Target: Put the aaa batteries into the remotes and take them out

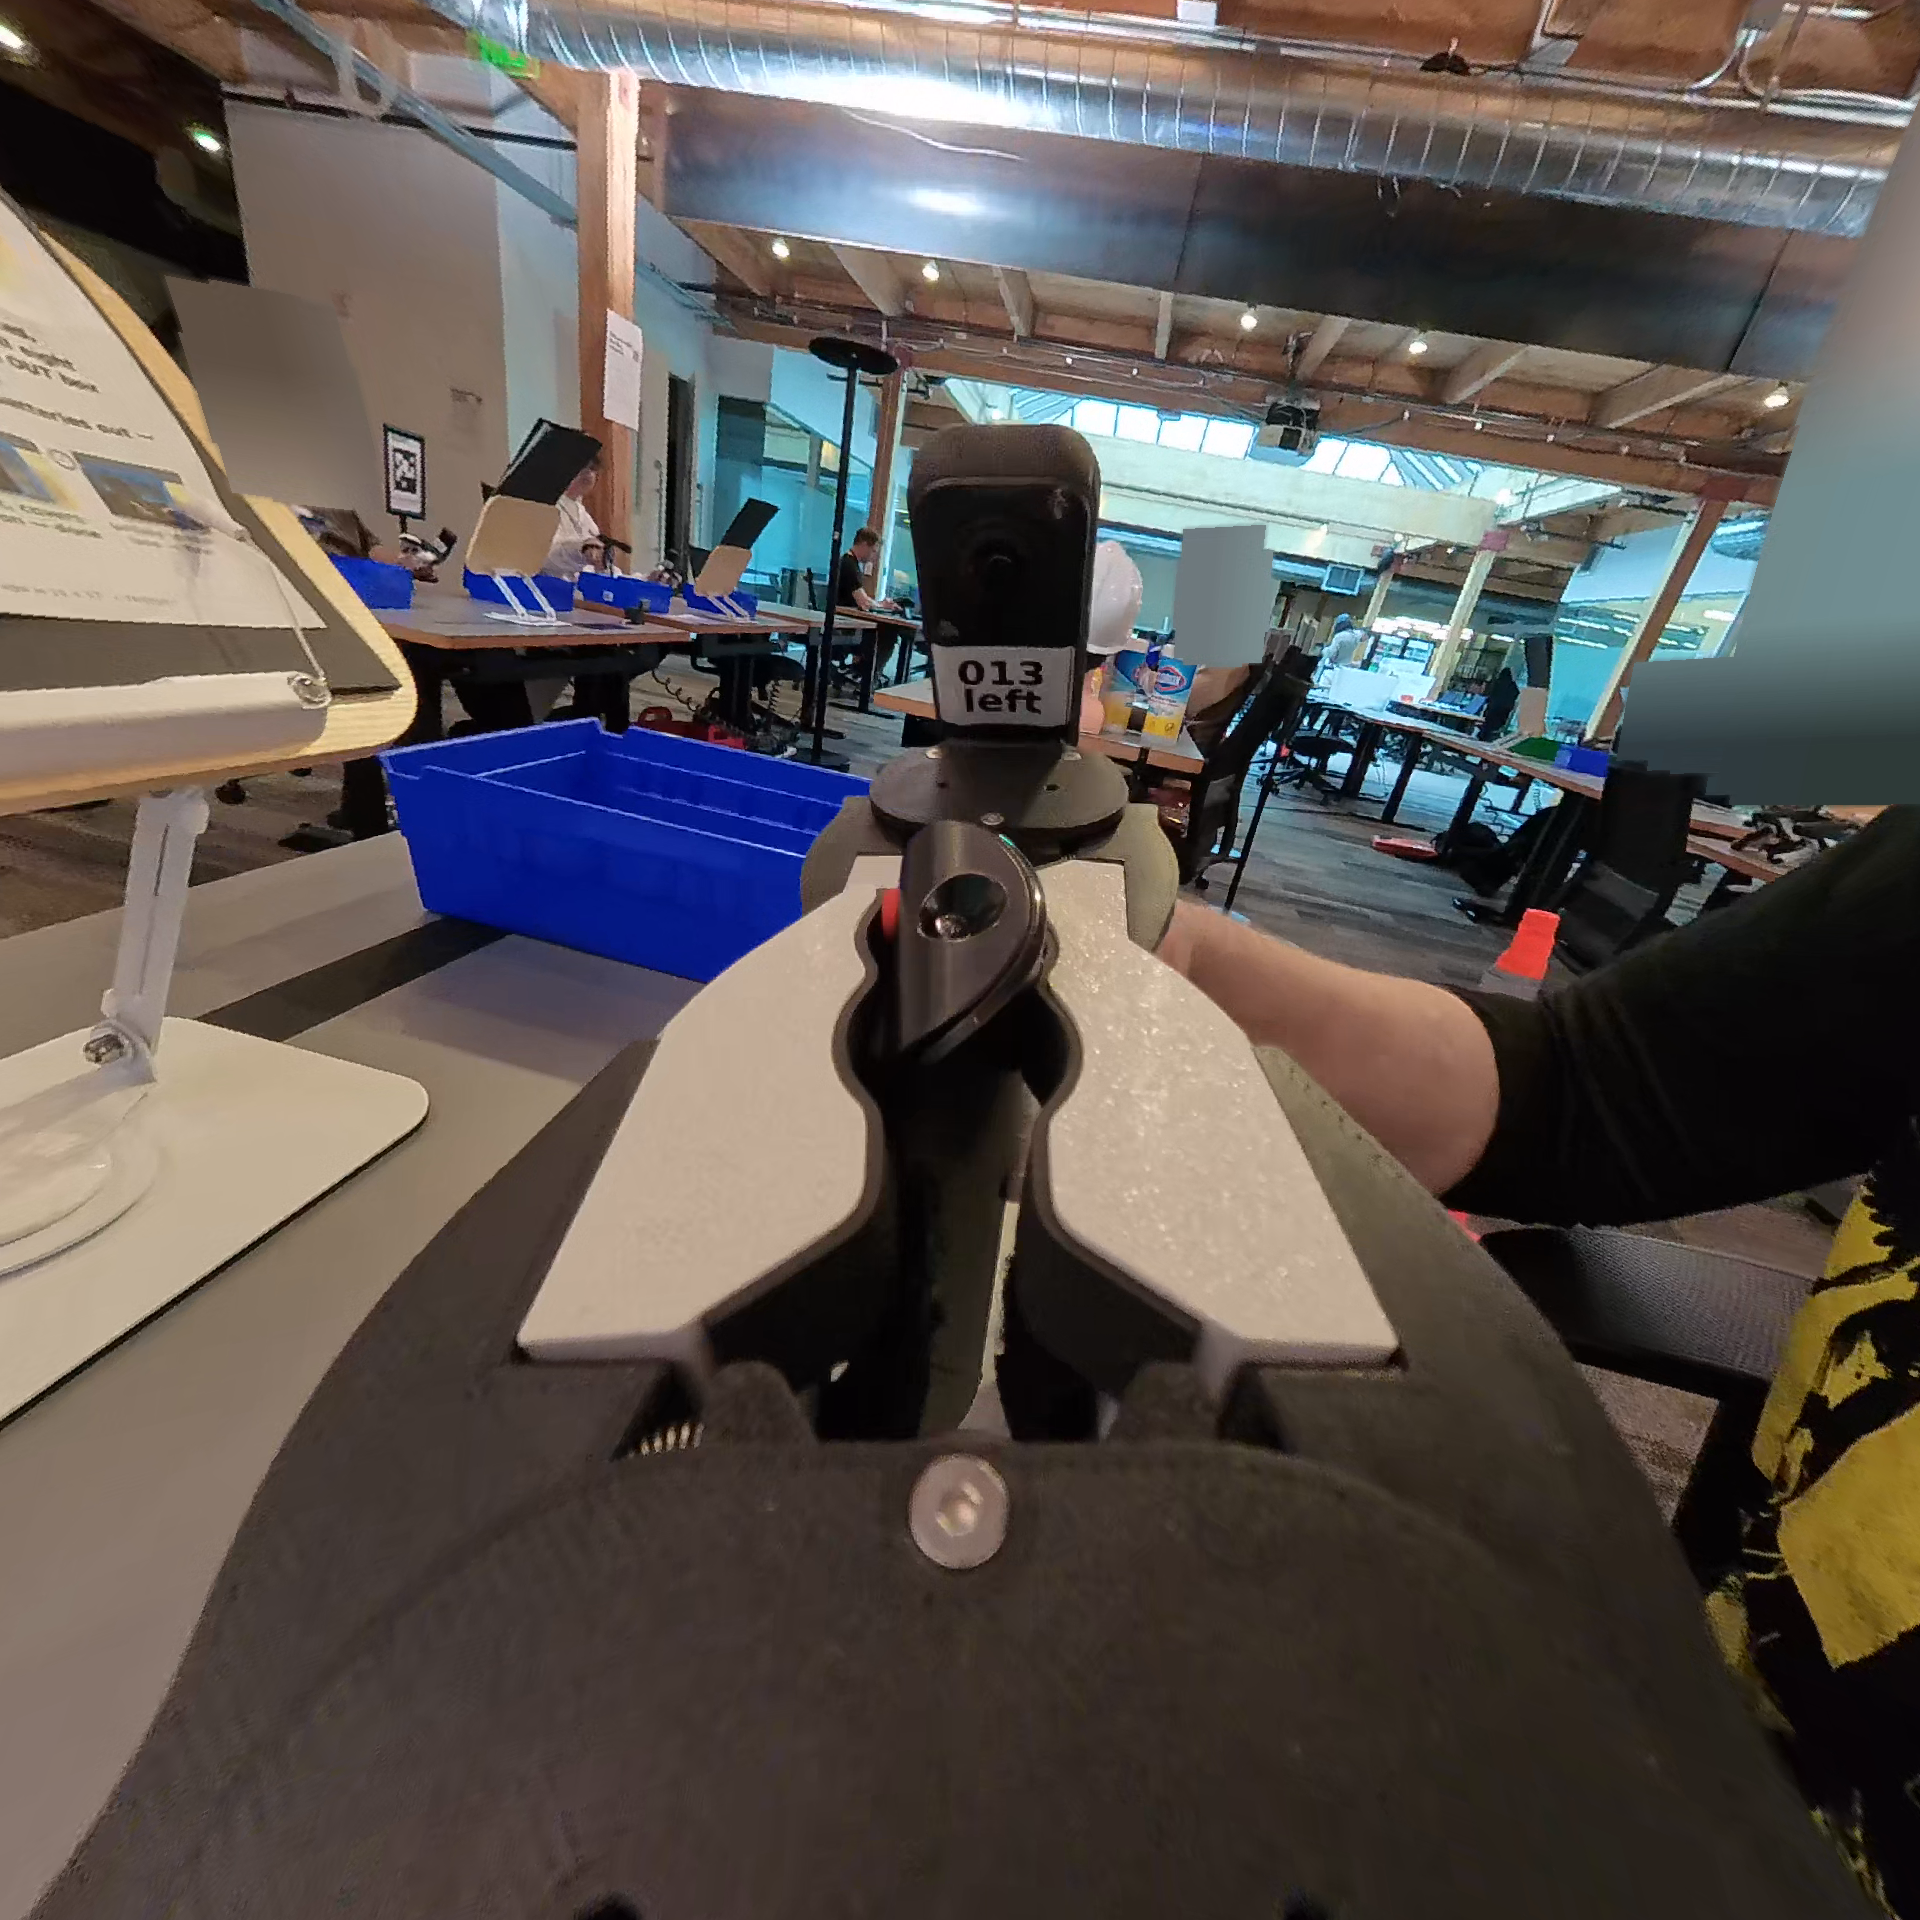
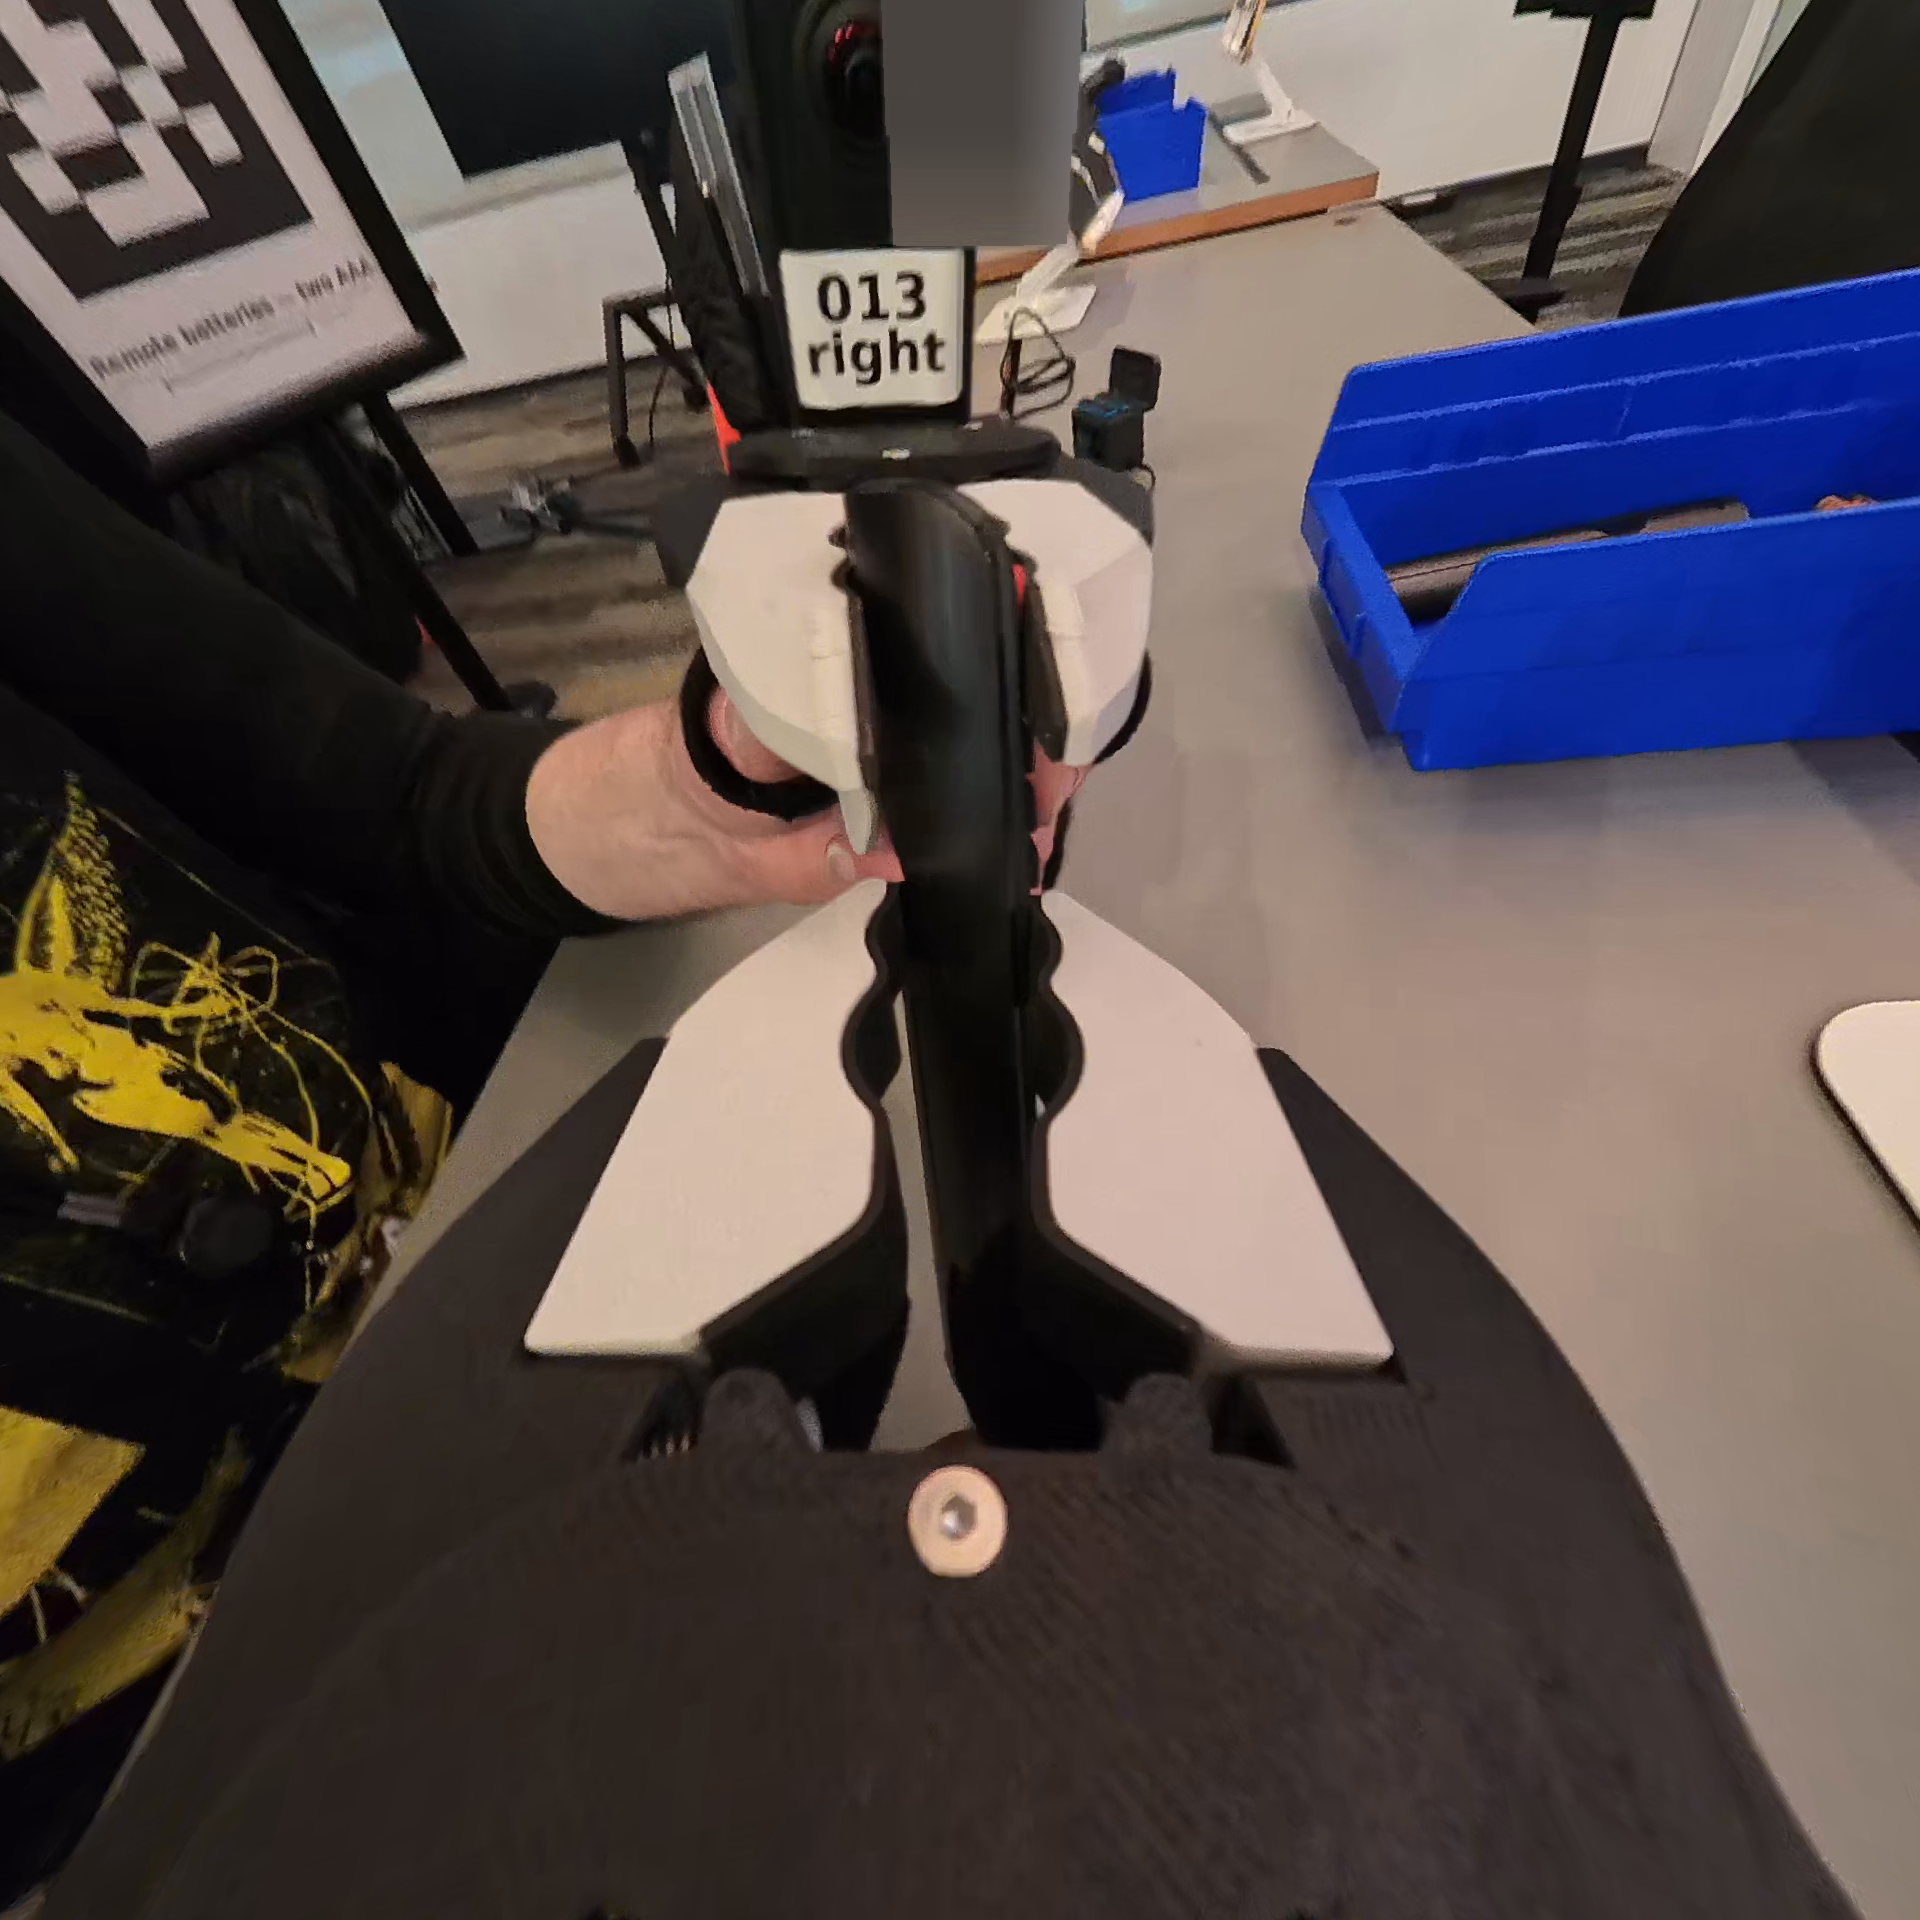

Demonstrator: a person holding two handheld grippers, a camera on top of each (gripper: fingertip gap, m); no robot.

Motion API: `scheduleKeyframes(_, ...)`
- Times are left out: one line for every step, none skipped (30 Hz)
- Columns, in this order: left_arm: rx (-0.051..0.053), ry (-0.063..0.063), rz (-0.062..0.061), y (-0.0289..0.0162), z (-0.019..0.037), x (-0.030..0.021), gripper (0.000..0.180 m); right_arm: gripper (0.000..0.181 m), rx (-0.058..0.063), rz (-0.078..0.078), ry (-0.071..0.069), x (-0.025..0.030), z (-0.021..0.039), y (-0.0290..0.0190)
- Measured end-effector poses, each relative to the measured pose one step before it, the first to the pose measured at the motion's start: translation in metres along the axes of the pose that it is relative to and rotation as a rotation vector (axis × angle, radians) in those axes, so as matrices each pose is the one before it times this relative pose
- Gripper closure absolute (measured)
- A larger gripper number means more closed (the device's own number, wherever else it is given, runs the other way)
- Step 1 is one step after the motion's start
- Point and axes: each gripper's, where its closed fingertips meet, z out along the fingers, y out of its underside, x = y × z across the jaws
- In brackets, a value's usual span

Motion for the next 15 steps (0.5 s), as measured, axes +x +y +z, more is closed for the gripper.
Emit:
scheduleKeyframes(-0.0068, 0.0060, 0.0060, 0.00009, 0.00042, 0.00140, 0.159, 0.159, -0.0207, -0.0153, -0.0072, -0.00143, -0.00057, 0.00015)
scheduleKeyframes(-0.0105, -0.0021, 0.0100, 0.00117, 0.00098, 0.00052, 0.158, 0.159, -0.0318, -0.0094, -0.0030, -0.00016, -0.00050, 0.00178)
scheduleKeyframes(0.0042, -0.0102, 0.0030, -0.00014, 0.00052, -0.00113, 0.158, 0.159, -0.0265, -0.0101, 0.0049, 0.00107, -0.00080, 0.00101)
scheduleKeyframes(0.0219, -0.0097, -0.0023, -0.00274, -0.00089, -0.00200, 0.158, 0.159, 0.0042, -0.0040, 0.0164, 0.00254, -0.00050, -0.00298)
scheduleKeyframes(0.0232, -0.0038, 0.0007, -0.00406, -0.00221, -0.00168, 0.158, 0.158, 0.0191, -0.0022, 0.0255, 0.00215, 0.00098, -0.00446)
scheduleKeyframes(0.0247, 0.0009, -0.0039, -0.00421, -0.00240, -0.00075, 0.157, 0.157, 0.0254, -0.0094, 0.0312, 0.00061, 0.00125, -0.00479)
scheduleKeyframes(0.0256, 0.0005, -0.0092, -0.00337, -0.00144, -0.00013, 0.157, 0.156, 0.0233, -0.0077, 0.0272, -0.00043, -0.00013, -0.00422)
scheduleKeyframes(0.0172, -0.0049, -0.0019, -0.00202, -0.00049, 0.00017, 0.157, 0.155, 0.0251, 0.0056, 0.0211, 0.00044, -0.00100, -0.00309)
scheduleKeyframes(0.0124, -0.0087, 0.0062, -0.00171, -0.00012, -0.00011, 0.157, 0.155, 0.0456, 0.0301, 0.0119, 0.00208, -0.00112, -0.00324)
scheduleKeyframes(0.0131, -0.0085, 0.0010, -0.00163, -0.00027, -0.00067, 0.157, 0.155, 0.0437, 0.0472, -0.0129, 0.00076, -0.00071, -0.00096)
scheduleKeyframes(0.0085, -0.0081, -0.0043, -0.00063, -0.00033, -0.00129, 0.157, 0.155, 0.0266, 0.0440, -0.0154, 0.00067, -0.00014, 0.00142)
scheduleKeyframes(0.0025, -0.0049, -0.0025, 0.00044, -0.00020, -0.00090, 0.157, 0.156, 0.0347, 0.0369, -0.0028, 0.00118, -0.00024, -0.00037)
scheduleKeyframes(0.0009, -0.0007, -0.0007, 0.00032, -0.00049, -0.00020, 0.157, 0.156, 0.0116, 0.0257, -0.0066, -0.00101, 0.00115, 0.00142)
scheduleKeyframes(0.0059, -0.0026, 0.0041, -0.00077, -0.00074, 0.00006, 0.157, 0.156, 0.0094, 0.0118, 0.0041, -0.00067, 0.00084, -0.00010)
scheduleKeyframes(0.0085, -0.0022, 0.0035, -0.00152, -0.00031, 0.00043, 0.157, 0.156, 0.0132, 0.0116, 0.0000, -0.00089, 0.00004, -0.00171)
